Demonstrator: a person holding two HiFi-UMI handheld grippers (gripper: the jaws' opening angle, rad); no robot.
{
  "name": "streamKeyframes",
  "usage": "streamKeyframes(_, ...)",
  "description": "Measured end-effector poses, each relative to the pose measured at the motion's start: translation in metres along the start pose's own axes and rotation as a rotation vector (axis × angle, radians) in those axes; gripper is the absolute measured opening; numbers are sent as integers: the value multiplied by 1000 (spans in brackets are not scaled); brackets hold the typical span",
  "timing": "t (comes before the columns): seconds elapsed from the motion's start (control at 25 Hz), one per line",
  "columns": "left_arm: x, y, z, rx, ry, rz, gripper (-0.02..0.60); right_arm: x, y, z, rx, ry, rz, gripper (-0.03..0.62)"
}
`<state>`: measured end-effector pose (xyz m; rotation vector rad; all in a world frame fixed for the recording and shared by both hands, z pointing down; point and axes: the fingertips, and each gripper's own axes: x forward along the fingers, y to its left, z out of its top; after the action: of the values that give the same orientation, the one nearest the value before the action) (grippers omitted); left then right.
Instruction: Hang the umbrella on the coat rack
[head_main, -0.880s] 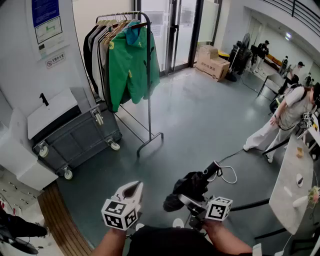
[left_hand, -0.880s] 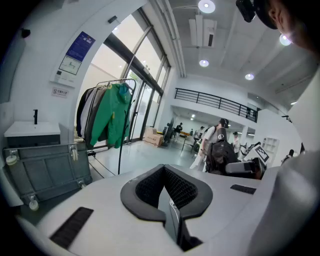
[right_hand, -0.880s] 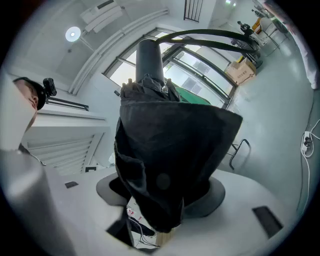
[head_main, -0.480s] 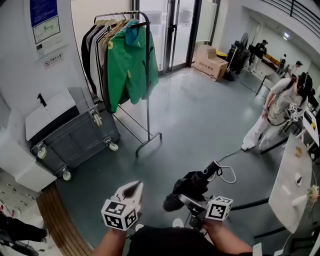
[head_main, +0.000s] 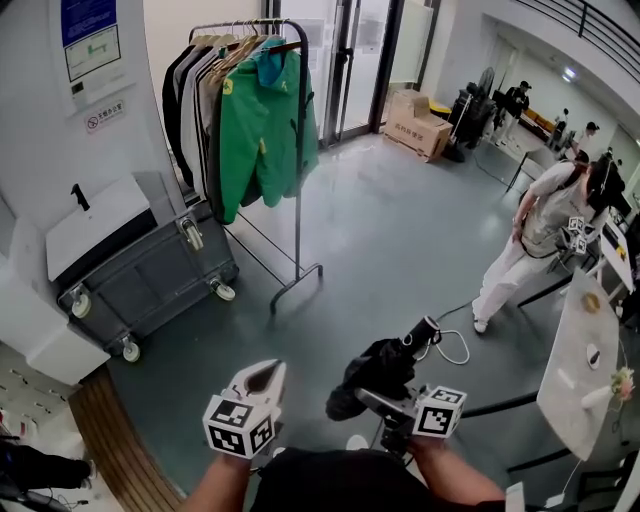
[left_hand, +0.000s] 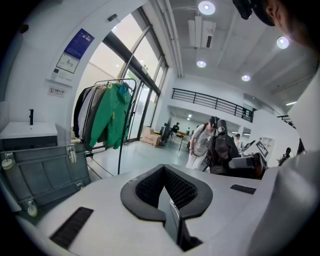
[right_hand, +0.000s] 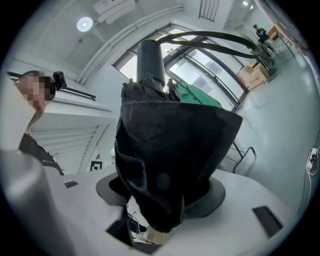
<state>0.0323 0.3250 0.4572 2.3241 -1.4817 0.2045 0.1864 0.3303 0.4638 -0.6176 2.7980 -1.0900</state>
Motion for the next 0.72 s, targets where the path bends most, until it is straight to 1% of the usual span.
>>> streamKeyframes(0.16, -15, 19, 0, 9, 4, -11, 15, 18, 9, -9, -4, 2, -23, 255)
streamKeyframes(0.32, -30, 41, -4, 14, 14, -15, 15, 32, 18, -17, 33, -38, -38, 255)
streamKeyframes(0.4, -37, 52, -7, 14, 21, -18, 15, 37, 20, -17, 31, -56, -54, 255)
streamKeyframes(0.56, -43, 70, -12, 12, 36, -21, 15, 38, 18, -20, 49, -89, -88, 255)
streamKeyframes(0.72, -39, 77, -13, 1, 34, -30, 15, 41, 12, -21, 56, -82, -105, 255)
